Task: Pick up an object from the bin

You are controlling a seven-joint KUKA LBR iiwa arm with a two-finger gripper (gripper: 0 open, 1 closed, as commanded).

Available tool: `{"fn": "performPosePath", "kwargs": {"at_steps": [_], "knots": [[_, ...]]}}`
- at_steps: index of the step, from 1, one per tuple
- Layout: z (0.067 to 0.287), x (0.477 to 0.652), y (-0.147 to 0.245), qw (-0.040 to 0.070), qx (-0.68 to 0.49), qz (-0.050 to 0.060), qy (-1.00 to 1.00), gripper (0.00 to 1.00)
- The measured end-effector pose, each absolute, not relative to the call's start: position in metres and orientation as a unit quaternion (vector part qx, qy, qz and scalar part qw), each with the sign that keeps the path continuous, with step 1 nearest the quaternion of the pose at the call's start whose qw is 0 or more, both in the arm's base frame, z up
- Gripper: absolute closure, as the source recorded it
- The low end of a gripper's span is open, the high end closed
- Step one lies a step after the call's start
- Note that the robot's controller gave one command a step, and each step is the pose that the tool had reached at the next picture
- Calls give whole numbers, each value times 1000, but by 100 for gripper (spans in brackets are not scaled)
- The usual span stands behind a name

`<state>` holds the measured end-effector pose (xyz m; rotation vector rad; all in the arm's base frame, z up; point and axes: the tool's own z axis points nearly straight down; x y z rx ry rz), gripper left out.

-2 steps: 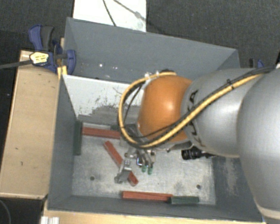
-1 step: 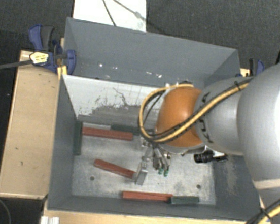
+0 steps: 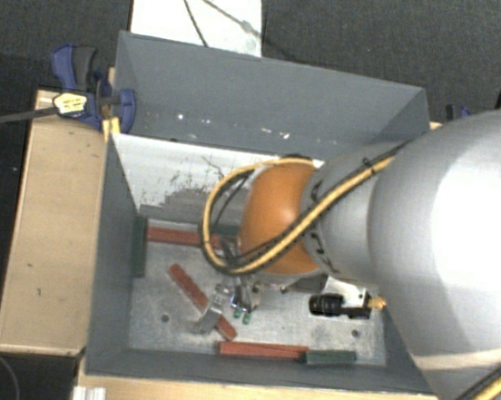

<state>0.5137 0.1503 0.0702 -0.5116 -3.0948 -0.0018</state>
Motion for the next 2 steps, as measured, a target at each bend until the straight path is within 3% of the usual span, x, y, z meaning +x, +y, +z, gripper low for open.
{"fn": "performPosePath", "kwargs": {"at_steps": [1,2], "knots": [[70,514,149,2,-163,0,-987,100],[219,524,146,-5,-117,-2,-993,100]]}}
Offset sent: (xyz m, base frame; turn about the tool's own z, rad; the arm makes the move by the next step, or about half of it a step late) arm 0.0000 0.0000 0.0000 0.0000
